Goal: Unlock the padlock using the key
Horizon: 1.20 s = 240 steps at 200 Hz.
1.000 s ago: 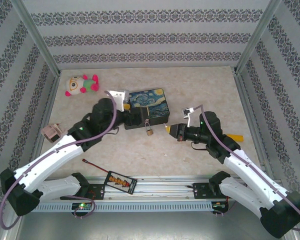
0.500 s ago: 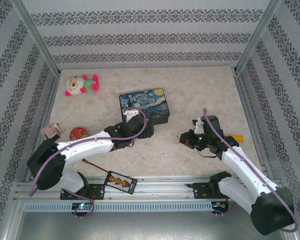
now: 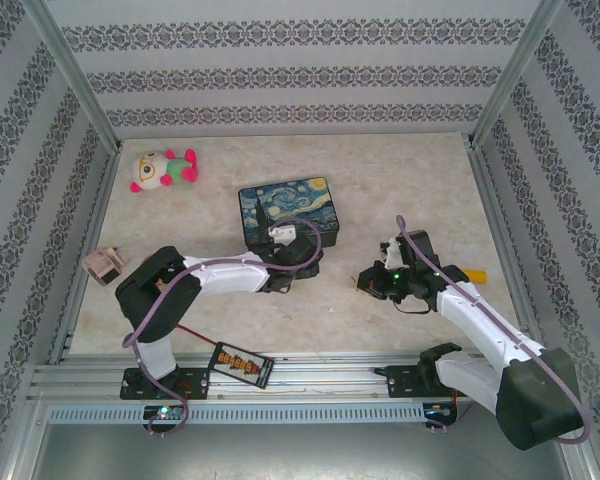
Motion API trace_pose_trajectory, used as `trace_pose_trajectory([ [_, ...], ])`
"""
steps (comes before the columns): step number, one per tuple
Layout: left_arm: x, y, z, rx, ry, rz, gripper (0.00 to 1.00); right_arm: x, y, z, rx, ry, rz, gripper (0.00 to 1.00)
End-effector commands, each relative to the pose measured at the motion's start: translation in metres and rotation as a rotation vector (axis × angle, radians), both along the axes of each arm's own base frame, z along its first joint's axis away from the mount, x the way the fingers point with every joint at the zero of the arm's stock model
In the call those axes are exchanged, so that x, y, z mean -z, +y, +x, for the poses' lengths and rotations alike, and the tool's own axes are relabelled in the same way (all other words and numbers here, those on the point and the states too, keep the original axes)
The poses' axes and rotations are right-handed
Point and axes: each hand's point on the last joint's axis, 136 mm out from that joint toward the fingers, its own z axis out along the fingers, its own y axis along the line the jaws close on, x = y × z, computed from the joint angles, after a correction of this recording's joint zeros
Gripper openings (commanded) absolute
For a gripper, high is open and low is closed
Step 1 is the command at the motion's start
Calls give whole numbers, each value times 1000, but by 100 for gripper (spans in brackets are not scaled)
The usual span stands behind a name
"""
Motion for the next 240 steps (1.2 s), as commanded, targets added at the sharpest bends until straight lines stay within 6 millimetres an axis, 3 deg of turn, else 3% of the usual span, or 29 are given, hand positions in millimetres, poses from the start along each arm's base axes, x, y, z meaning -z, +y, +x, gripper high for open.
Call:
trace_pose_trajectory([
  [1,-6,-10,9,-25,-36,7,83,-12,-1,13,-4,-68,-2,0],
  [54,8,2,14,-119,-2,101,78,-15,-2,20,2,-102,-5,0],
  [107,12,5,20,-149,-27,125,63,-10,0,22,-1,-97,4,0],
  [189,19,8,12,-101,-5,190,43,-12,2,24,1,-105,23,0],
  [240,27,2,11,-70,12,195,42,-15,3,23,3,-113,30,0],
])
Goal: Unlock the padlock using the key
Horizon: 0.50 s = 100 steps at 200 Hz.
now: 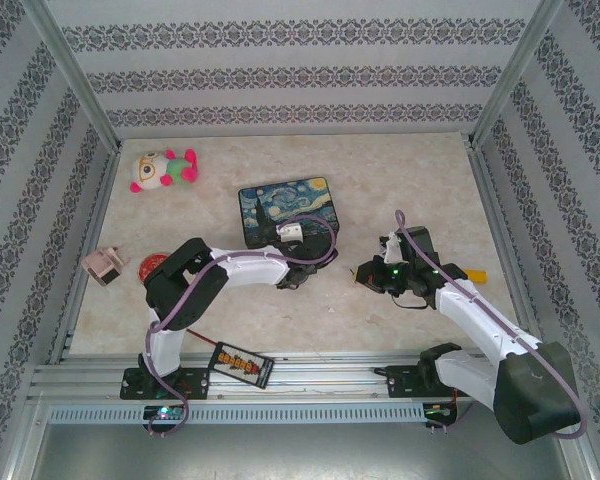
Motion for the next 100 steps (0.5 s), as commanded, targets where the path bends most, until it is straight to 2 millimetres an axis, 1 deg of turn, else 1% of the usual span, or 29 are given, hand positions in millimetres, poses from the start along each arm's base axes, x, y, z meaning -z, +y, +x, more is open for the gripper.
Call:
trace_pose_trajectory([
  [1,5,-5,-4,36,19,42,41,-10,0,6,7,-40,18,0],
  [75,0,-5,4,57,-10,86,41,-11,-1,6,12,-42,21,0],
  [100,-1,-6,5,60,-13,96,34,-11,-1,7,12,-41,21,0],
])
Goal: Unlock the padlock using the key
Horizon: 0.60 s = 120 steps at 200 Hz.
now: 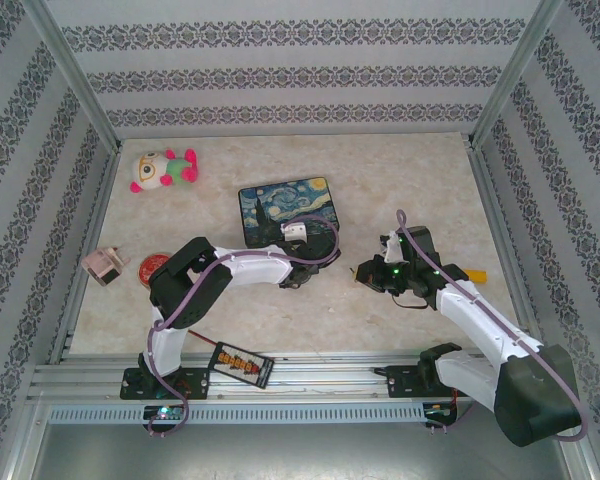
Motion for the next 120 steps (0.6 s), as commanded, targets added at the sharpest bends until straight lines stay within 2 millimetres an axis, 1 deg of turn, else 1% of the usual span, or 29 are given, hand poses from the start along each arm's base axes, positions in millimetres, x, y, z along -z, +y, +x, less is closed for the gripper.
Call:
trace_pose_trajectory([
  [1,1,0,0,18,-6,64,34,-6,-1,5,10,-23,15,0],
  [43,-1,-1,2,24,-10,67,24,-3,-1,4,4,-22,11,0],
  [54,-2,-3,2,31,-6,60,23,0,-2,4,7,-27,1,0],
  [93,-4,-19,0,65,21,-12,18,12,-3,4,12,-78,11,0],
  [102,-7,-23,0,71,24,-42,14,14,-2,3,11,-96,26,0],
  [120,-13,-33,-2,76,26,-119,14,17,1,2,6,-134,54,0],
])
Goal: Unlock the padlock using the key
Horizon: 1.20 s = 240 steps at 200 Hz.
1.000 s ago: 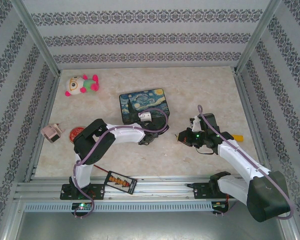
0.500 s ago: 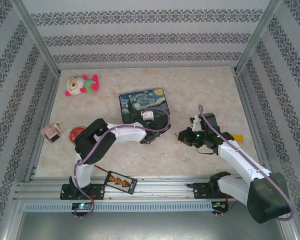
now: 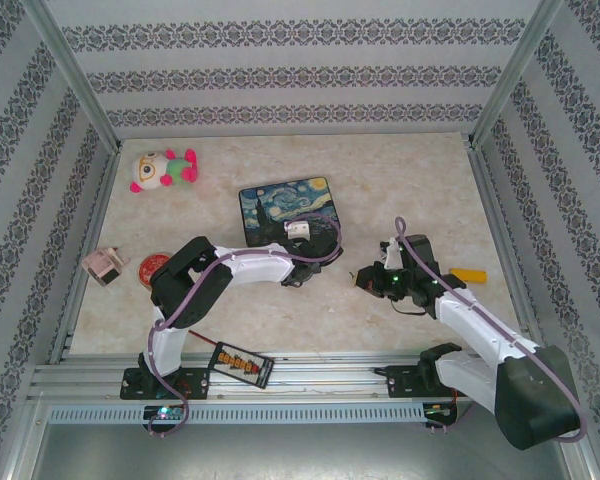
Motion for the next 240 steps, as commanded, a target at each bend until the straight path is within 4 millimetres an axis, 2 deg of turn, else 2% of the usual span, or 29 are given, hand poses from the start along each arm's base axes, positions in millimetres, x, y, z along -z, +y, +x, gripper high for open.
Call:
trace_pose_trajectory([
  [1,-12,-25,-2,39,6,-115,14,-5,3,8,4,-96,42,0],
  [10,-15,-30,-3,41,7,-154,14,-7,4,10,-4,-128,44,0],
  [16,-18,-33,-3,38,8,-177,12,4,3,4,-10,-120,33,0],
  [50,-30,-47,-3,15,7,-313,7,16,7,6,-9,-166,36,0],
  [74,-37,-57,0,0,15,-413,6,15,13,10,-15,-204,51,0],
  [103,-42,-59,3,-16,18,-481,7,13,19,16,-34,-233,35,0],
  [181,-30,-61,6,-60,62,-564,6,17,39,28,-56,-256,33,0],
  [240,-28,-62,6,-61,72,-582,6,25,41,34,-25,-252,28,0],
])
